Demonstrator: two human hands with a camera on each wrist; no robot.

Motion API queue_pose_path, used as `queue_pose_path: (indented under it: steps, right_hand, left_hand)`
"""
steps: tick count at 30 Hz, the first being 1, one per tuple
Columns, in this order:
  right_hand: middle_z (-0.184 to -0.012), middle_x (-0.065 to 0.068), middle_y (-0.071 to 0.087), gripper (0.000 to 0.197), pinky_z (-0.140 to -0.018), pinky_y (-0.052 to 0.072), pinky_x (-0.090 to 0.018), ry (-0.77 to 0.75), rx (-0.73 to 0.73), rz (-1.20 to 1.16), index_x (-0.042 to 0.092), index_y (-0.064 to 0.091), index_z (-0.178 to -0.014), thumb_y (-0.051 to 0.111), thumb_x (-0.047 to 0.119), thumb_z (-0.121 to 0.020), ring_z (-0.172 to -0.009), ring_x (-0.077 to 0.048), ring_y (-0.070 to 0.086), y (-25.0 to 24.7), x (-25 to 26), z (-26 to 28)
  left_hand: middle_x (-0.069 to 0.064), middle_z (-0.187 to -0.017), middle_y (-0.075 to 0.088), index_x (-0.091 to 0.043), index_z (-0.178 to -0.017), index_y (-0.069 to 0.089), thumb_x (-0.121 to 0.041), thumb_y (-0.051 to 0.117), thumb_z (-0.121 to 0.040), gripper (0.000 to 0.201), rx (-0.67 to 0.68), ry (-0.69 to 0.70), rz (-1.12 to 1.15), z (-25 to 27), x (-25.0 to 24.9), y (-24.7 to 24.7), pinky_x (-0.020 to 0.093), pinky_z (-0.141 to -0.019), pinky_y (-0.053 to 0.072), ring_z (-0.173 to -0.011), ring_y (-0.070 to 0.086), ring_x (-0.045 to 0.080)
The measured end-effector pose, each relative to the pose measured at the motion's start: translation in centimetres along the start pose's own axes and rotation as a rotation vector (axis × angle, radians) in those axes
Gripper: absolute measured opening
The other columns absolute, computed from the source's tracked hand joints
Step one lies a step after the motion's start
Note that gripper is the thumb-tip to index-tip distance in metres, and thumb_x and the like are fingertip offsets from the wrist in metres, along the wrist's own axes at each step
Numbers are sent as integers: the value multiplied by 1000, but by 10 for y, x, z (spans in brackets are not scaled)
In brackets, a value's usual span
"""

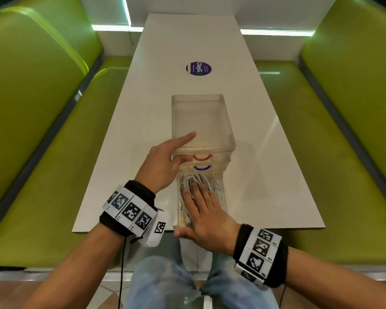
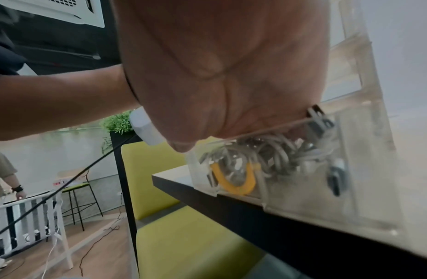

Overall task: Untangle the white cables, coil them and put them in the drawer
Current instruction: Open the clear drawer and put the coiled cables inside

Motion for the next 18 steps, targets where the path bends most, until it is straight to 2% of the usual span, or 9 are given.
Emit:
queue_pose_path:
  steps: [2,3,4,6,8,10,13,15,18]
  right_hand:
    - [-154,-27,-5,120,-117,1,-48,7,-37,69,0,4,-149,45,78,-68,-144,-41,-4,-9,-1,9]
    - [-151,-31,16,117,-115,17,-51,23,-63,99,-4,22,-145,68,65,-63,-141,-45,17,-11,-3,16]
    - [-143,-32,36,100,-109,30,-51,19,-160,125,-5,39,-138,79,44,-61,-134,-46,35,-18,-2,24]
    - [-128,-27,55,59,-101,43,-43,-38,-377,119,-3,54,-125,63,8,-68,-119,-41,54,-29,2,40]
    - [-124,-22,60,54,-91,52,-34,-116,-441,57,0,58,-122,60,-3,-67,-110,-33,62,-33,3,48]
    - [-125,-18,61,54,-87,55,-30,-181,-439,69,2,60,-122,66,0,-69,-108,-28,65,-26,4,47]
    - [-128,-15,61,48,-94,52,-33,-255,-383,140,4,59,-125,39,7,-81,-116,-24,61,-12,4,37]
    - [-130,-15,59,50,-93,52,-35,-271,-366,159,5,57,-127,33,10,-84,-119,-25,59,-8,1,33]
    - [-131,-14,59,48,-99,48,-34,-272,-405,149,5,56,-128,36,10,-85,-121,-25,57,-19,3,40]
  left_hand:
    - [-2,-120,64,-39,-136,46,-16,61,-91,52,0,2,-21,0,0,0,13,-93,39,-106,55,7]
    - [1,-121,64,-39,-136,46,-17,61,-91,52,-3,2,-30,1,-1,-1,18,-94,41,-110,56,13]
    - [4,-121,64,-39,-136,45,-17,61,-91,53,-3,0,-36,1,0,-1,23,-95,42,-111,57,16]
    - [6,-119,65,-39,-137,45,-19,61,-91,52,-3,-8,-39,1,0,0,31,-97,44,-109,58,20]
    - [6,-118,66,-39,-137,45,-20,61,-91,52,-3,-18,-38,2,0,-1,34,-96,45,-107,58,21]
    - [4,-117,66,-39,-136,46,-19,62,-91,52,1,-20,-36,2,-2,-1,30,-94,44,-101,59,18]
    - [2,-114,67,-37,-136,47,-16,62,-91,52,7,-16,-38,2,-5,-2,16,-84,40,-81,54,5]
    - [0,-112,68,-36,-136,47,-16,62,-91,52,5,-29,-41,1,-5,-4,14,-79,38,-82,53,11]
    - [2,-112,68,-38,-136,47,-18,61,-91,51,3,-54,-55,2,-3,-5,23,-84,44,-94,57,22]
Point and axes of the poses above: each hand's wrist, its own z-axis away from the middle knuckle, its own y-axis out of the palm, x = y × z, the point moved 10 cm from there along -z, towards the middle knuckle
